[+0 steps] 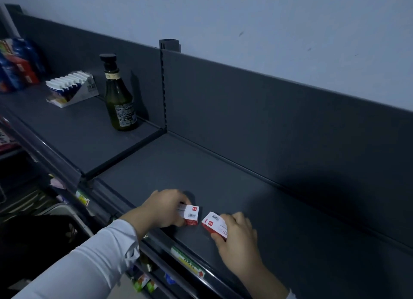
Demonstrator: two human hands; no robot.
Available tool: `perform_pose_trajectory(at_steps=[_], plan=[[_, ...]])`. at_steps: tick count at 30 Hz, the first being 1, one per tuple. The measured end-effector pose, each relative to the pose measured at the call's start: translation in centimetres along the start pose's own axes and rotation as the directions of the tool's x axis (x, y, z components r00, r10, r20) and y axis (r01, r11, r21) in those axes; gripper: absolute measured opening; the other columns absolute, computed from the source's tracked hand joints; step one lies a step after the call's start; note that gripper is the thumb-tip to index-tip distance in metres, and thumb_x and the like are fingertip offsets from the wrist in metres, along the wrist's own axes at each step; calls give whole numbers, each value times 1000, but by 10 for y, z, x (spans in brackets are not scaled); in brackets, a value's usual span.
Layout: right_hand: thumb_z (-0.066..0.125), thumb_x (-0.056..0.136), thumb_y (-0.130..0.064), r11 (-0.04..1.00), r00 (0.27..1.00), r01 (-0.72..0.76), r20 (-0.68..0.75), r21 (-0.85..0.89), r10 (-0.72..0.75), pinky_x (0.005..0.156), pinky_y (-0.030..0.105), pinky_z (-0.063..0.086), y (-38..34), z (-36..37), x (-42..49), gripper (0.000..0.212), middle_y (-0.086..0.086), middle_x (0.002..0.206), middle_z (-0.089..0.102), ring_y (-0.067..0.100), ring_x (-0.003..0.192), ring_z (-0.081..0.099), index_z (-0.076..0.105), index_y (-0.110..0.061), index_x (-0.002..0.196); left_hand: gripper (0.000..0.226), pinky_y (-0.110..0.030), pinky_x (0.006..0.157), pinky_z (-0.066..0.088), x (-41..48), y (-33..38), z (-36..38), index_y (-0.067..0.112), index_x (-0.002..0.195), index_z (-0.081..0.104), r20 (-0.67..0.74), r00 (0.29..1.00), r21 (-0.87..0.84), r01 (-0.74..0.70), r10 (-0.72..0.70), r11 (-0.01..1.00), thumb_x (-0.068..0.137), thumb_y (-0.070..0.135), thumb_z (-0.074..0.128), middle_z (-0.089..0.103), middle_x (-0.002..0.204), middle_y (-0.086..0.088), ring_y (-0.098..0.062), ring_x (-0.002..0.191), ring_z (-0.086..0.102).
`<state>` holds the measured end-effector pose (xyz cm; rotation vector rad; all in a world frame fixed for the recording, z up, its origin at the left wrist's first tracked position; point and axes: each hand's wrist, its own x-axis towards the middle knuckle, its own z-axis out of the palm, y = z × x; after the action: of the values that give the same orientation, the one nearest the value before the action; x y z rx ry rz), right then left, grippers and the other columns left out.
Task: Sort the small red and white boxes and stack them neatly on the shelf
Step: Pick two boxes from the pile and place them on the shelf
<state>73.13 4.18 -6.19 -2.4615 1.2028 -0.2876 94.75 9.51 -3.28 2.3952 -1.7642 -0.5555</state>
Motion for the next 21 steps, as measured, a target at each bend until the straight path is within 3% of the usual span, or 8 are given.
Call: perform_pose_trajectory(at_steps=[5,13,18,21], plan=[[54,93,-47,996,999,14,33,-89,-12,98,33,33,1,0,18,45,-7,122,43,16,120,42,44,-33,134,37,-34,82,25,23,5,-6,42,107,66,-25,1000,11,-2,3,1000,71,40,74,47,101,14,-11,105,49],[61,88,-44,996,990,-88,-115,-5,87,94,33,41,7,9,54,54,0,120,49,21,109,50,44,-25,136,37,-33,82,29,78,5,-12,40,109,64,-30,995,59,-88,90,994,73,44,72,49,101,11,-16,106,53],[64,89,-38,982,960,-190,-211,-12,183,89,32,42,11,9,88,35,3,114,53,23,101,52,54,-16,114,37,-32,85,31,122,3,-24,38,110,64,-18,984,106,-174,176,979,75,44,69,51,103,12,-17,107,55],[64,89,-37,972,944,-228,-257,-53,207,88,33,44,11,6,113,34,4,114,53,24,103,54,54,-15,113,31,-32,81,29,147,0,-25,38,107,63,-73,971,116,-220,229,969,78,50,64,51,103,11,-17,107,54]])
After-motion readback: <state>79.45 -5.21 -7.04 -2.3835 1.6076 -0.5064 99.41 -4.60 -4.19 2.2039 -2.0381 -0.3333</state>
